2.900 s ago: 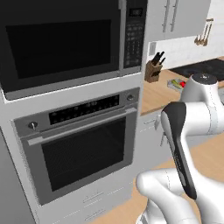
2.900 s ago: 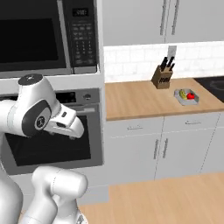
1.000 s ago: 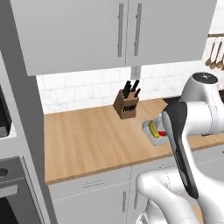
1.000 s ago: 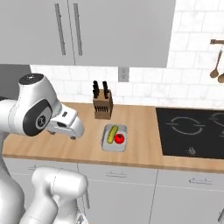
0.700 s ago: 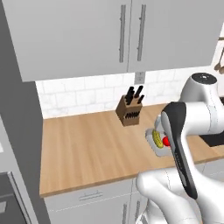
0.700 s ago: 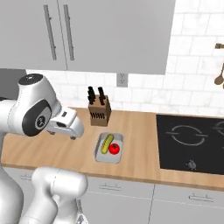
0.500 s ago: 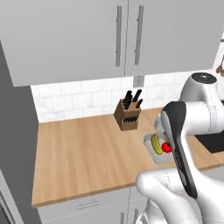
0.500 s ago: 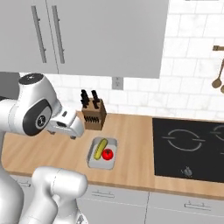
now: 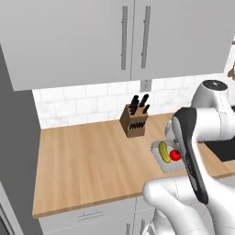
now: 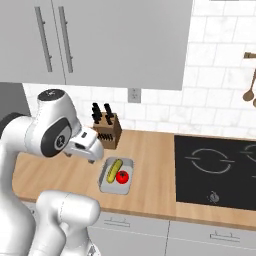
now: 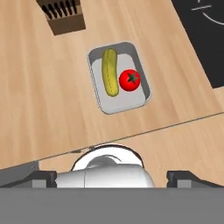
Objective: Take the meat container that has the steak and place it on the second highest rack of the freezer. Then take the vegetable container that has the tomato and cucumber and place it on the highest rack of the freezer.
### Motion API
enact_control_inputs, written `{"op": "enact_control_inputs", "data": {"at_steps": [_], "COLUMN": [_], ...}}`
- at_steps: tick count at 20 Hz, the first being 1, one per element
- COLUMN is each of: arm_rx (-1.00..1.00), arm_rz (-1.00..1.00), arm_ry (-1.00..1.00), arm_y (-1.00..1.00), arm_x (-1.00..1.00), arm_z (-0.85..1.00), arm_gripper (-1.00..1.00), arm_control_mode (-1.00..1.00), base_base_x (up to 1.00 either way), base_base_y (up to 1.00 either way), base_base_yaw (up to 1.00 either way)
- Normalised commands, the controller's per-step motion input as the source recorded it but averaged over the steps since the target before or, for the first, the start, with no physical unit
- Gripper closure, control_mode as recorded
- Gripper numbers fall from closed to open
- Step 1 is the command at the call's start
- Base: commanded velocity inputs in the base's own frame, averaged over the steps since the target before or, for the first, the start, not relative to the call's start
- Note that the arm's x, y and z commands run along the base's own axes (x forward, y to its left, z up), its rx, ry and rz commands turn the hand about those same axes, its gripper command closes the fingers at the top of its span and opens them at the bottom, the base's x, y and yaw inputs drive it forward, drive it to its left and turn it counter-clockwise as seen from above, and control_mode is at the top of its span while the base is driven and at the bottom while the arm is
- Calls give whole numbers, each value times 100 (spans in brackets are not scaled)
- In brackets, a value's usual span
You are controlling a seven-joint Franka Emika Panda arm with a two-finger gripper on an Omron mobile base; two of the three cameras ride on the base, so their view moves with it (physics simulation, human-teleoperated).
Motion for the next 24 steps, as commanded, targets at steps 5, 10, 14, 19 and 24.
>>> {"op": "enact_control_inputs", "data": {"at_steps": [5, 10, 14, 19, 24], "arm_rx": [18, 14, 6, 0, 0], "arm_rz": [-32, -30, -24, -13, -9], "arm_ry": [1, 1, 3, 17, 12], "arm_y": [-74, -51, -19, -4, 0], "arm_x": [69, 53, 14, 11, 12], "arm_z": [-81, -99, -87, -48, -26], "arm_gripper": [-100, -100, -100, -100, -100], "arm_control_mode": [-100, -100, -100, -100, -100], "base_base_x": [0, 0, 0, 0, 0], "base_base_y": [0, 0, 0, 0, 0], "base_base_yaw": [0, 0, 0, 0, 0]}}
